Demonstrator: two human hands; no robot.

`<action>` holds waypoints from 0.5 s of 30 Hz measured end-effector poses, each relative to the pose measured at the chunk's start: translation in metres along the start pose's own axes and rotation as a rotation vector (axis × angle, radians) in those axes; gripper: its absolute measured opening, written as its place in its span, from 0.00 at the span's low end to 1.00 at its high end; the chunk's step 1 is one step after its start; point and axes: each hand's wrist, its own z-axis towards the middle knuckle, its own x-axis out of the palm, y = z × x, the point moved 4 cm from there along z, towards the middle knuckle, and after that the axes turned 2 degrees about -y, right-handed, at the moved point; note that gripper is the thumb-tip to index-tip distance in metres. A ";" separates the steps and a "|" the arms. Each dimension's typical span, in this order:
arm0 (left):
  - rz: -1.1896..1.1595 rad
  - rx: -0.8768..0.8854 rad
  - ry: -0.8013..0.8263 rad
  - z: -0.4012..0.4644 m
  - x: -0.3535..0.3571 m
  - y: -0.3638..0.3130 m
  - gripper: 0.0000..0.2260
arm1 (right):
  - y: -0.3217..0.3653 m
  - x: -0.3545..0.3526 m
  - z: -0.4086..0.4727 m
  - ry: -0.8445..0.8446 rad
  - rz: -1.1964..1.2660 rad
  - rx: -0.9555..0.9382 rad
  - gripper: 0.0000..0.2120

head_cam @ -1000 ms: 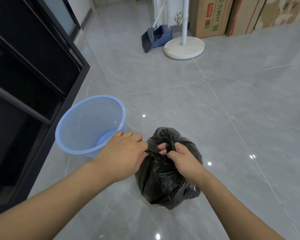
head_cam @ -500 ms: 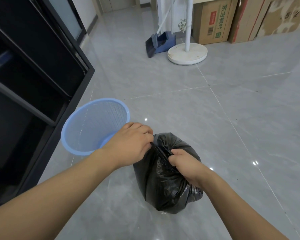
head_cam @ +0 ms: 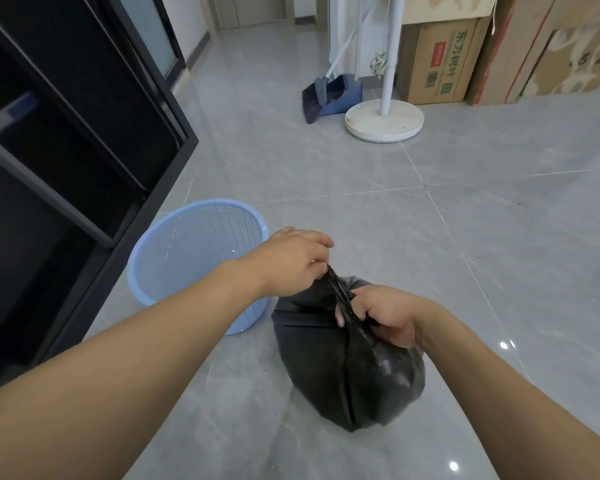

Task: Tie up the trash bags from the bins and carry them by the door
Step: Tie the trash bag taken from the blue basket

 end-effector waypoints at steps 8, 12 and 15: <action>-0.500 -0.201 -0.041 -0.010 0.012 0.009 0.11 | 0.021 -0.013 -0.014 0.049 -0.201 0.175 0.10; -0.812 -0.253 -0.096 -0.013 0.017 0.006 0.10 | 0.043 -0.007 -0.025 0.129 -0.460 0.257 0.08; -0.973 -0.269 -0.189 -0.016 0.023 0.005 0.10 | 0.066 -0.001 -0.037 0.120 -0.653 0.260 0.10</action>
